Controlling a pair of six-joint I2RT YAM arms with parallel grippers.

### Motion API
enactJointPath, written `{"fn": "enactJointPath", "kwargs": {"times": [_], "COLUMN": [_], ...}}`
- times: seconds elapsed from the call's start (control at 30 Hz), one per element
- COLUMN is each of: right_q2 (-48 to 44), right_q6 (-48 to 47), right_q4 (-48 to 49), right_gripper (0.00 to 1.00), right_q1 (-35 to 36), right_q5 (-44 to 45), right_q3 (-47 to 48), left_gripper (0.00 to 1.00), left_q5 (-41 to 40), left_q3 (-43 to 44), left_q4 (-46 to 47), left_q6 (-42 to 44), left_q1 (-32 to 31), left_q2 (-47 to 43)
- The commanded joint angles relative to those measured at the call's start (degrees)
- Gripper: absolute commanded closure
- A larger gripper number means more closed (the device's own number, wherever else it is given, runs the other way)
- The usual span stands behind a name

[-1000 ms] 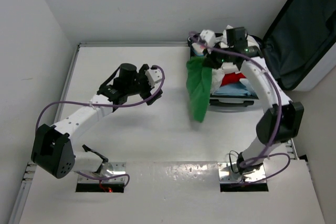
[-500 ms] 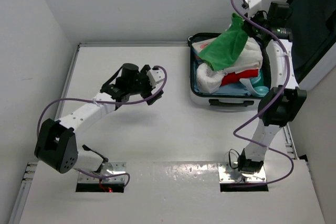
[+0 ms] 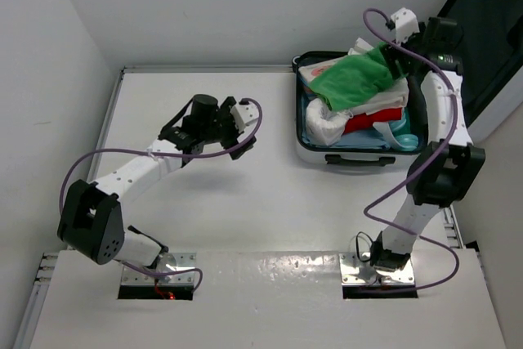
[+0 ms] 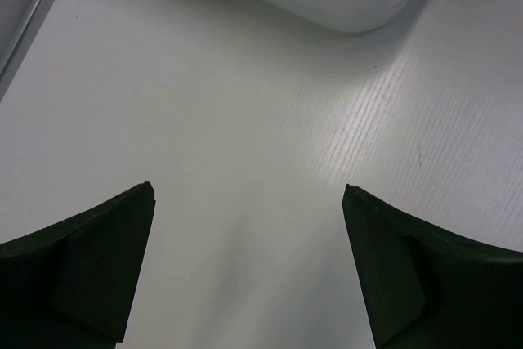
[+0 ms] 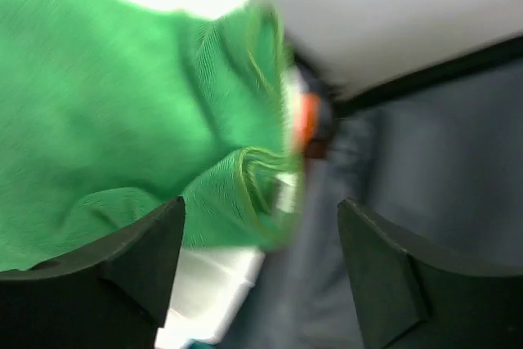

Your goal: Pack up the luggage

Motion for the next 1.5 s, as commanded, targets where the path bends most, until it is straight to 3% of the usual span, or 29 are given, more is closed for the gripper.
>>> {"fn": "enactJointPath", "kwargs": {"times": [0.0, 0.1, 0.23, 0.37, 0.43, 0.6, 0.9, 1.03, 1.1, 1.2, 1.3, 1.4, 1.47], "right_q2": [-9.4, -10.2, -7.3, 1.7, 4.8, 8.7, 10.7, 10.1, 10.1, 11.0, 7.2, -0.7, -5.2], "right_q6": [0.4, -5.9, -21.4, -31.3, -40.5, -44.1, -46.1, -45.4, -45.3, -44.0, -38.3, -26.3, -25.7], "right_q4": [9.4, 15.6, 28.8, 32.4, 37.9, 39.0, 40.0, 38.3, 36.9, 33.0, 28.0, 23.4, 23.5], "right_gripper": [0.25, 0.24, 0.25, 0.23, 0.2, 0.19, 0.24, 0.42, 0.57, 0.97, 1.0, 1.0, 1.0], "right_q1": [1.9, 4.0, 4.6, 2.8, 1.2, -2.7, -11.1, -13.1, -13.6, -13.6, -12.5, -7.8, -5.2], "right_q5": [8.5, 15.8, 27.8, 32.6, 33.8, 34.2, 32.6, 31.6, 31.4, 31.9, 29.7, 24.7, 22.1], "right_q3": [2.9, 4.6, 6.2, 19.6, 20.9, 25.7, 24.5, 23.4, 22.8, 24.2, 21.3, 10.8, 3.6], "left_gripper": [0.02, 0.02, 0.02, 0.02, 0.02, 0.02, 0.02, 0.02, 0.02, 0.02, 0.02, 0.02, 0.02], "left_q5": [0.4, -0.3, -0.3, -0.3, -0.3, -0.3, 0.3, 0.3, 0.3, -0.8, -1.3, -1.9, -1.9], "left_q3": [2.7, 4.6, 7.0, 7.5, 7.5, 6.9, 7.9, 7.9, 7.9, 7.9, 8.5, 8.5, 8.5], "left_q4": [1.0, -0.3, -1.4, -1.9, -1.9, -2.4, -2.4, -2.4, -2.4, -2.4, -2.4, -2.4, -2.4], "left_q6": [0.6, -0.5, -2.0, -2.6, -2.6, -2.6, -2.6, -2.6, -2.6, -3.1, -3.6, -5.3, -6.4], "left_q1": [0.6, 0.6, 1.2, 1.2, 1.7, 2.2, 2.7, 2.7, 2.7, 3.3, 4.4, 5.6, 6.2], "left_q2": [0.0, 0.6, 1.8, 2.5, 2.5, 1.8, 3.2, 3.7, 3.7, 3.7, 3.7, 4.2, 4.2]}}
